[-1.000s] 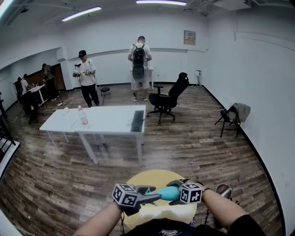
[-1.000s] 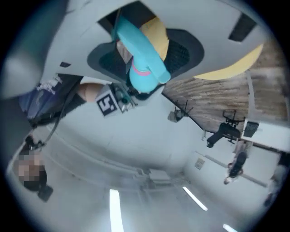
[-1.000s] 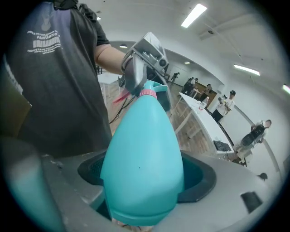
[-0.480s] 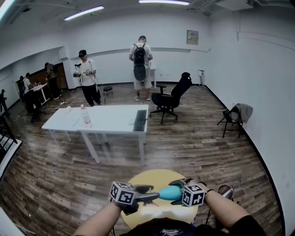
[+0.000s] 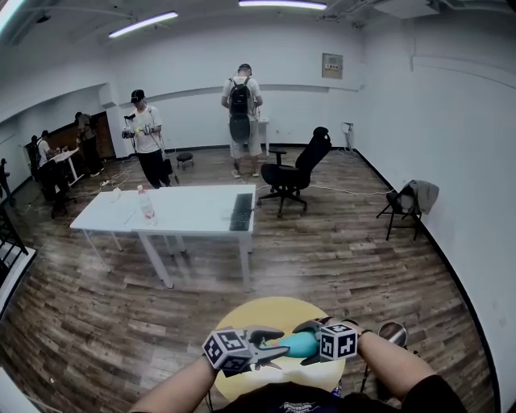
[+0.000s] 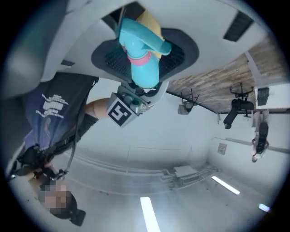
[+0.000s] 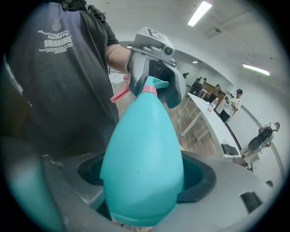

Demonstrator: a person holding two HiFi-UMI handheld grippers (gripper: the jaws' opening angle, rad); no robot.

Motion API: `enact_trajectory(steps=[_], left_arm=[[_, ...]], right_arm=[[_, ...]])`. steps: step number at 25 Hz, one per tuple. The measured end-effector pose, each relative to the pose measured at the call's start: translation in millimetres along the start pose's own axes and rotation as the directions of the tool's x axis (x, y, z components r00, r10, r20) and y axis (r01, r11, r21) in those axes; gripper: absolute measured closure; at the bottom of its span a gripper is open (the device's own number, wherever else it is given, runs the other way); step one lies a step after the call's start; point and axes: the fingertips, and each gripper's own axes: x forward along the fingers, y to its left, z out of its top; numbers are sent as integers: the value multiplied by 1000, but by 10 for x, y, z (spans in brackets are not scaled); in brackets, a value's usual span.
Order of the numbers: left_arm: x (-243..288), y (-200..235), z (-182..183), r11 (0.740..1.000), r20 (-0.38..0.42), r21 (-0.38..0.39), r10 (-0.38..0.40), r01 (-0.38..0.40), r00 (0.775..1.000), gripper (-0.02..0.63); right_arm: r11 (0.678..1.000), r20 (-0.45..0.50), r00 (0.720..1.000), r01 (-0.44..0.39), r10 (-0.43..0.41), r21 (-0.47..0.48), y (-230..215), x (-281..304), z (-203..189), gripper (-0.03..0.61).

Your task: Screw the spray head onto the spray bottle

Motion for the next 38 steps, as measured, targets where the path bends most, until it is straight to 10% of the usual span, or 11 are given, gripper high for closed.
enact_trajectory(steps=[6, 9, 16, 18, 22, 27, 32, 38], left_arm=[[-737, 604, 119, 899, 298, -436, 171, -25, 939, 273], [-1004, 755, 58, 869, 314, -493, 221, -40, 923, 252], [-10, 43, -143, 999, -90, -37, -7, 4, 996, 233], [145, -135, -324, 985, -217, 167, -9, 47, 976, 350], [220, -330, -637, 873, -395, 463, 46, 156, 918, 354], [90, -205, -468, 956, -221, 275, -40, 101, 975, 362], [-191, -156, -155, 989, 3, 81, -123, 123, 992, 362], [-153, -159, -200, 983, -151, 145, -94, 116, 984, 367]], right_arm=[[967, 55, 996, 60, -76, 249, -128, -219, -420, 140], [945, 81, 995, 31, -60, 325, -103, -283, -535, 140], [997, -21, 999, -46, 47, 58, 30, -23, -53, 140], [995, -53, 994, -98, 99, 16, 118, 43, 1, 140], [963, -11, 967, -253, 255, 89, 379, 31, -6, 143], [962, 224, 960, -212, 171, 174, 121, -224, 299, 138], [939, 541, 841, -165, -26, 301, -273, -795, 767, 123], [972, 370, 928, -54, -35, 229, -161, -580, 675, 120]])
